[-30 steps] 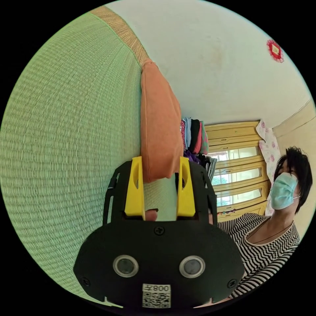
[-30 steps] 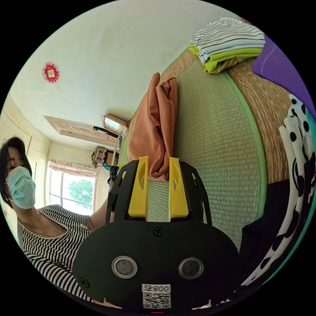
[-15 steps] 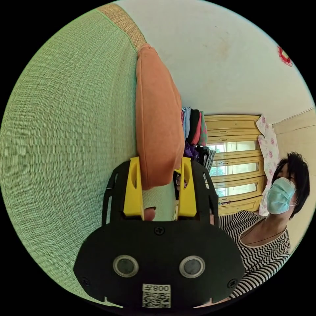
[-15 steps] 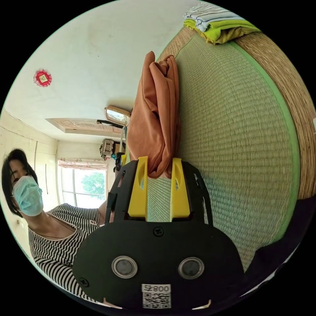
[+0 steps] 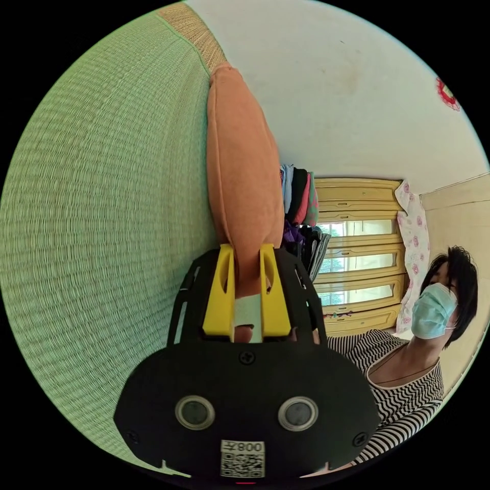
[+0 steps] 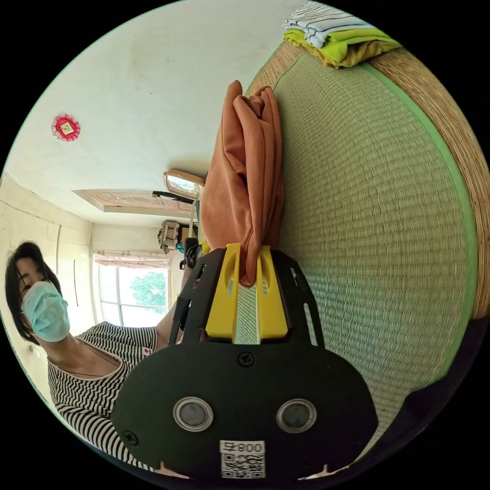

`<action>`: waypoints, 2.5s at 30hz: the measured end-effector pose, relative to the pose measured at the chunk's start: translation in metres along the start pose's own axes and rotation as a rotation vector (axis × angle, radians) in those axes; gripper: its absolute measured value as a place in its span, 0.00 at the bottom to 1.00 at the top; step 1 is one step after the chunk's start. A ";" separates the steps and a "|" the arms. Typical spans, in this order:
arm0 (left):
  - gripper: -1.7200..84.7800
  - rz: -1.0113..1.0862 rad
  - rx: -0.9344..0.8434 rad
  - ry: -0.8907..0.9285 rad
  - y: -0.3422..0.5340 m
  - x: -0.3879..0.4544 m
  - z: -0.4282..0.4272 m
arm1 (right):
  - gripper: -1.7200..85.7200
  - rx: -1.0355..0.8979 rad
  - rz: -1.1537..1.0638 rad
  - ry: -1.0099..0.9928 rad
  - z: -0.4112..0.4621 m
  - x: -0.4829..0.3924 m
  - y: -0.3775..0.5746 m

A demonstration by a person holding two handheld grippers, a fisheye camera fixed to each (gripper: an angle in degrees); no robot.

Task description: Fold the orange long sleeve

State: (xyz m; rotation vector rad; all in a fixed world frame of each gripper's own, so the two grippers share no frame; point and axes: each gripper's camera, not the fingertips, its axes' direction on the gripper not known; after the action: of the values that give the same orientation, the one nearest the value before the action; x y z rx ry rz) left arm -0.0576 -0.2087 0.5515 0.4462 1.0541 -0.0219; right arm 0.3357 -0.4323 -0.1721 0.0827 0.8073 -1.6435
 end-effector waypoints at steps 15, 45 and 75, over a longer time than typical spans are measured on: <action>0.16 -0.034 -0.008 0.091 -0.002 -0.001 0.016 | 0.07 0.014 0.034 -0.065 -0.022 0.010 0.007; 0.10 0.137 0.027 0.037 0.033 0.111 0.136 | 0.05 0.033 -0.077 -0.092 -0.125 -0.114 0.067; 0.10 0.749 0.020 0.187 0.116 0.457 0.502 | 0.03 0.396 -0.461 0.157 -0.571 -0.428 0.272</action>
State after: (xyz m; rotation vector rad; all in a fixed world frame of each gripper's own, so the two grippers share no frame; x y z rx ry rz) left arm 0.6170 -0.1984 0.4140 0.8499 1.0144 0.6854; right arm 0.4745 0.2325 -0.5213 0.3266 0.6346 -2.2426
